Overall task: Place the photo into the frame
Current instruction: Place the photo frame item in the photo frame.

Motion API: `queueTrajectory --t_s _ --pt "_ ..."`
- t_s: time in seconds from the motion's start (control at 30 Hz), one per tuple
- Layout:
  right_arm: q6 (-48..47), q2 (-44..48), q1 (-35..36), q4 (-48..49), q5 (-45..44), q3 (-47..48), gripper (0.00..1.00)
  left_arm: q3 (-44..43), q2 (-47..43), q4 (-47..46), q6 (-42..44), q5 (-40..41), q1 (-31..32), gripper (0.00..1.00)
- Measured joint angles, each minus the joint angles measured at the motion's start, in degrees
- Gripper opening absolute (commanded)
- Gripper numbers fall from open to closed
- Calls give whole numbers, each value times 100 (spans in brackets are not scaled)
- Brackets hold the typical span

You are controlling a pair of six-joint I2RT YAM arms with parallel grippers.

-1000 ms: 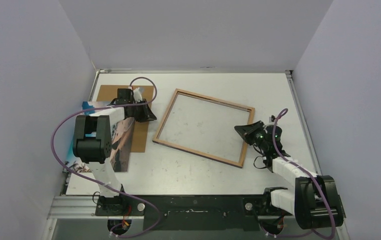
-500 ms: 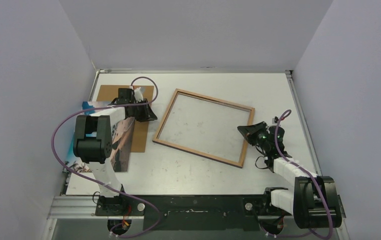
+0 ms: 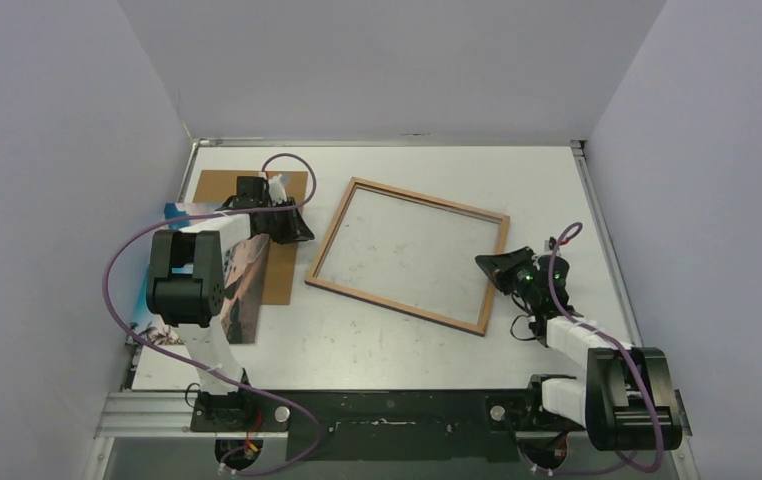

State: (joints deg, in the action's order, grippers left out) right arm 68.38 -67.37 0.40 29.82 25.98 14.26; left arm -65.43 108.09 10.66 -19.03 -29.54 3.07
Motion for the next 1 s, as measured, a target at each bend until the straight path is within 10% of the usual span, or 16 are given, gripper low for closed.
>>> queueTrajectory --t_s 0.53,1.0 --pt "-619 756 302 691 1438 1368 5 -109 66 2 -90 105 28 18" --pt "446 -564 188 2111 557 -76 5 -114 70 0 -155 151 -59 17"
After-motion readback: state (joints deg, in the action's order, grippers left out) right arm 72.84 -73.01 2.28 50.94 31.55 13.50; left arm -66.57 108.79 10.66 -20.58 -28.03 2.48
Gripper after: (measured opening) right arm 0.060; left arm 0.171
